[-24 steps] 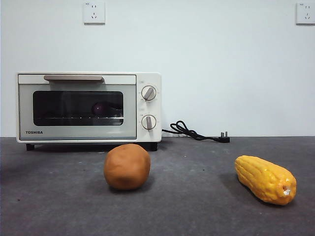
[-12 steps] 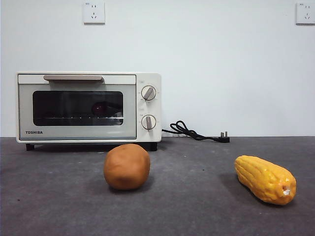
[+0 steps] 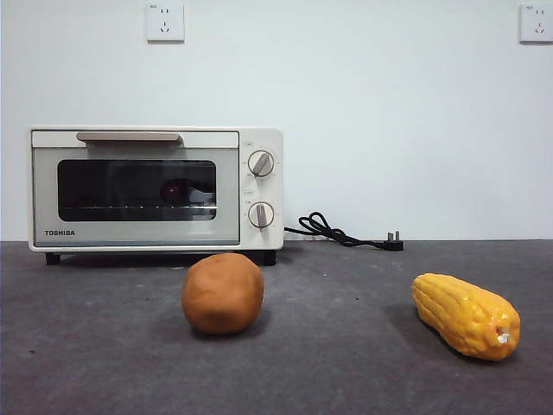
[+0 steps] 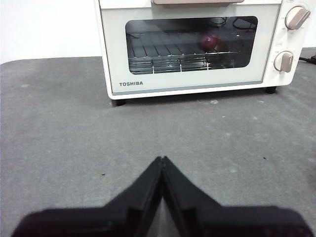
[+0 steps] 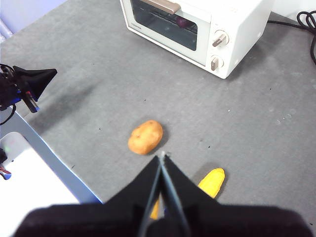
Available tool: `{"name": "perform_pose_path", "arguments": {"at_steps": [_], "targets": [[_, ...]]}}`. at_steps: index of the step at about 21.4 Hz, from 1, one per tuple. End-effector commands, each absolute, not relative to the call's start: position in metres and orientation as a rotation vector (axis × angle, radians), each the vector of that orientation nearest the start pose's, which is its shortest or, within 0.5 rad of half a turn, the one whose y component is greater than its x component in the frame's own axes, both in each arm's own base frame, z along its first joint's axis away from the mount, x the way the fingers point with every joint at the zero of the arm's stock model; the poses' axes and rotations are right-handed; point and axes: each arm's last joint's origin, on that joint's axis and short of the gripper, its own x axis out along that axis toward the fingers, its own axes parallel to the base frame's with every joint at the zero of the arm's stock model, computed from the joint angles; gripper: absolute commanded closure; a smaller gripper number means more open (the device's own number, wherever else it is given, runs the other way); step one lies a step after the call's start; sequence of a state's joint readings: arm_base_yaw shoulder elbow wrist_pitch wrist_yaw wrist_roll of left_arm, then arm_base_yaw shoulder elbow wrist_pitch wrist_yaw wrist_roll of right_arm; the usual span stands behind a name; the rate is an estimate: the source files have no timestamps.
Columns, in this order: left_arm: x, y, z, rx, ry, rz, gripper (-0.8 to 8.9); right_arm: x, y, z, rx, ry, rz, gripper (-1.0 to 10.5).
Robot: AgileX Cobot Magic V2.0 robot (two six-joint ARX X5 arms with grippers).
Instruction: Take the eggplant from the table,put the eggplant in the oven
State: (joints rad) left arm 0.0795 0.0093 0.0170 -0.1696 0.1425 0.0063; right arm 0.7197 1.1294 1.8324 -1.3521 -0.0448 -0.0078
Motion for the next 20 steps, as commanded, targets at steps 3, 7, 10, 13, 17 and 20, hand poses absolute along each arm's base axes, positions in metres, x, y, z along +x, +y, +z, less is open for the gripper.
{"name": "perform_pose_path", "arguments": {"at_steps": [3, 7, 10, 13, 17, 20], "targets": [[0.096, 0.004, 0.150, -0.022, 0.161, -0.063, 8.17, 0.099, 0.088, 0.485, -0.239, 0.649, 0.737, 9.5], [0.096, 0.004, 0.150, -0.022, 0.162, -0.063, 8.18, 0.099, 0.088, 0.485, -0.239, 0.649, 0.737, 9.5], [0.096, 0.004, 0.150, -0.022, 0.164, -0.063, 8.18, 0.099, 0.088, 0.485, -0.240, 0.649, 0.737, 9.5], [0.096, 0.004, 0.150, -0.022, 0.163, -0.063, 8.18, 0.099, 0.088, 0.485, -0.240, 0.649, 0.737, 9.5], [0.097, 0.004, 0.150, -0.022, 0.164, -0.063, 8.17, 0.102, 0.074, 0.491, -0.333, 0.545, 0.578, 9.5], [0.097, 0.004, 0.150, -0.022, 0.164, -0.063, 8.18, 0.095, 0.055, 0.505, -0.231, 0.413, 0.509, 9.5]]}}
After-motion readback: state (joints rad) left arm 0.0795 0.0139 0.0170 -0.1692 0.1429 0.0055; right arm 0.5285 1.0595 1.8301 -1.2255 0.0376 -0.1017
